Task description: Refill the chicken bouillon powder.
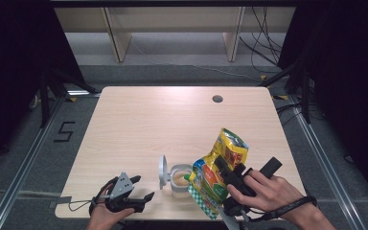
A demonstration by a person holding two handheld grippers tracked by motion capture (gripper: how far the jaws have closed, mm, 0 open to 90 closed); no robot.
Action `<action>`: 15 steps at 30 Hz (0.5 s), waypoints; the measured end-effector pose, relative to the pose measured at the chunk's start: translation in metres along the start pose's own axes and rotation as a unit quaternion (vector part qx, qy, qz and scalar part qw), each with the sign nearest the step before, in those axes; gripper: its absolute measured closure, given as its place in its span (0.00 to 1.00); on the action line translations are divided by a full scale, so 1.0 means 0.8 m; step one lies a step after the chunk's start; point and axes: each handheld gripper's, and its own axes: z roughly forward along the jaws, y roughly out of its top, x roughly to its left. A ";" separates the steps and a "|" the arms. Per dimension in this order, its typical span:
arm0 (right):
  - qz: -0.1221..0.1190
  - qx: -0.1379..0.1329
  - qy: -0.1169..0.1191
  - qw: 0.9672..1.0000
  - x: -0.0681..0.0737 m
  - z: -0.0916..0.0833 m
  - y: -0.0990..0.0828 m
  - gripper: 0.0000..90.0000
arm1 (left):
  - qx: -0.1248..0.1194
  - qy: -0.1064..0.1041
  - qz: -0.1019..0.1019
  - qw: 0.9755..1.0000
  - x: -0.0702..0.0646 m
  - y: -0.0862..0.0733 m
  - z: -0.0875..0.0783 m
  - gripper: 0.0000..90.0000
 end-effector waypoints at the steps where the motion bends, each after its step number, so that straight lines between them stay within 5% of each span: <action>1: 0.001 0.001 -0.001 1.000 0.001 0.000 0.000 0.72 | 0.000 0.000 0.005 1.000 0.000 0.000 0.000 0.27; 15: 0.036 0.004 0.004 0.999 0.021 0.001 -0.002 0.72 | 0.003 0.002 0.005 1.000 0.000 0.000 0.001 0.27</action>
